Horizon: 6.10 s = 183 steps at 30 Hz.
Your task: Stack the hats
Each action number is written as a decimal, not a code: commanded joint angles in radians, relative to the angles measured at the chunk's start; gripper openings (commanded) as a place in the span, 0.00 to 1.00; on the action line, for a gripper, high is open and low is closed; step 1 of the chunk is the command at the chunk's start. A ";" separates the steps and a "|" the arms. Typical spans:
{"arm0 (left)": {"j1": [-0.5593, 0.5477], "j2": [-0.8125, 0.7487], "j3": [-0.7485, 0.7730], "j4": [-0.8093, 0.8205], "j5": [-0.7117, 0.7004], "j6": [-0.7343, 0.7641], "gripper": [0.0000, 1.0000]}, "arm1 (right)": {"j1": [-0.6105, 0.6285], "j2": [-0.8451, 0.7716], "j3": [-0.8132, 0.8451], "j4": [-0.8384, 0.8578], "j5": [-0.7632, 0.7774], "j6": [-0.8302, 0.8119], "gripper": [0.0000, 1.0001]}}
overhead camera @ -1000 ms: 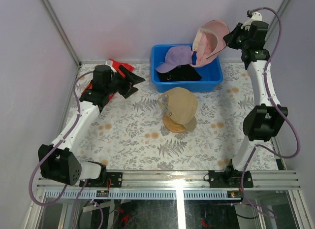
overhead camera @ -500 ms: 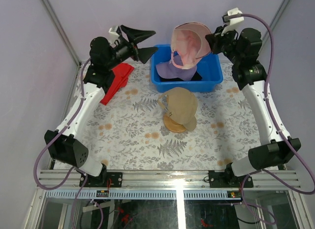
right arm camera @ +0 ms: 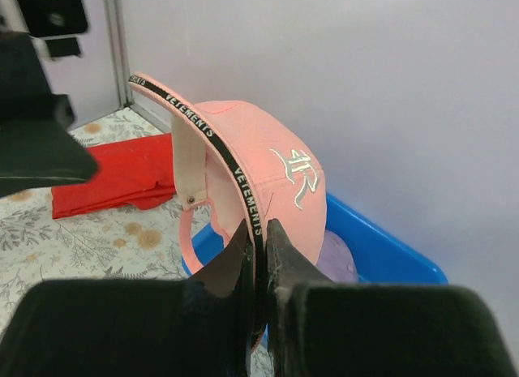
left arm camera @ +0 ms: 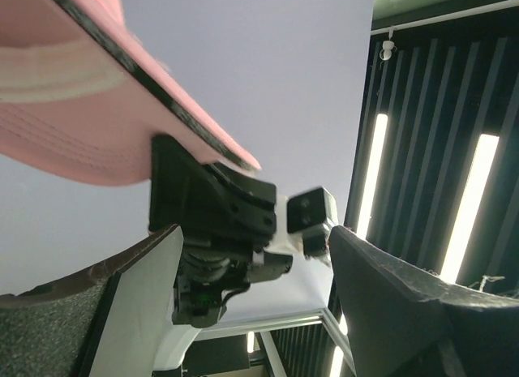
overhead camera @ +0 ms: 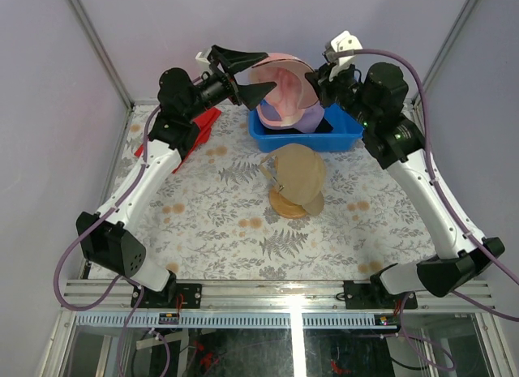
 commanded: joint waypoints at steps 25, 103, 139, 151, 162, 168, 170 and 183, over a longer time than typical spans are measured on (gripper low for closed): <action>0.025 0.042 -0.146 0.128 0.032 0.048 0.00 | 0.151 -0.213 -0.115 -0.002 0.055 -0.100 0.00; 0.052 -0.023 -0.353 0.849 -0.171 0.462 0.00 | -0.020 0.101 -0.311 0.815 -0.282 2.018 0.45; 0.054 -0.048 -0.425 0.859 -0.226 0.502 0.00 | -0.021 0.057 -0.356 0.808 -0.281 2.023 0.21; 0.119 -0.186 -0.592 0.655 -0.184 0.564 0.72 | -0.175 -0.071 -0.298 0.408 -0.437 1.724 0.00; 0.121 -0.361 -0.744 0.169 -0.081 0.833 0.73 | -0.341 -0.052 -0.435 0.679 -0.809 1.940 0.00; 0.115 -0.342 -0.721 0.010 -0.034 0.944 0.70 | -0.367 0.005 -0.546 1.195 -0.858 2.283 0.00; 0.112 -0.337 -0.725 -0.019 -0.031 0.965 0.69 | -0.380 0.026 -0.562 1.333 -0.860 2.392 0.00; 0.027 -0.292 -0.766 0.050 -0.044 0.942 0.63 | -0.429 -0.009 -0.643 1.421 -0.870 2.465 0.00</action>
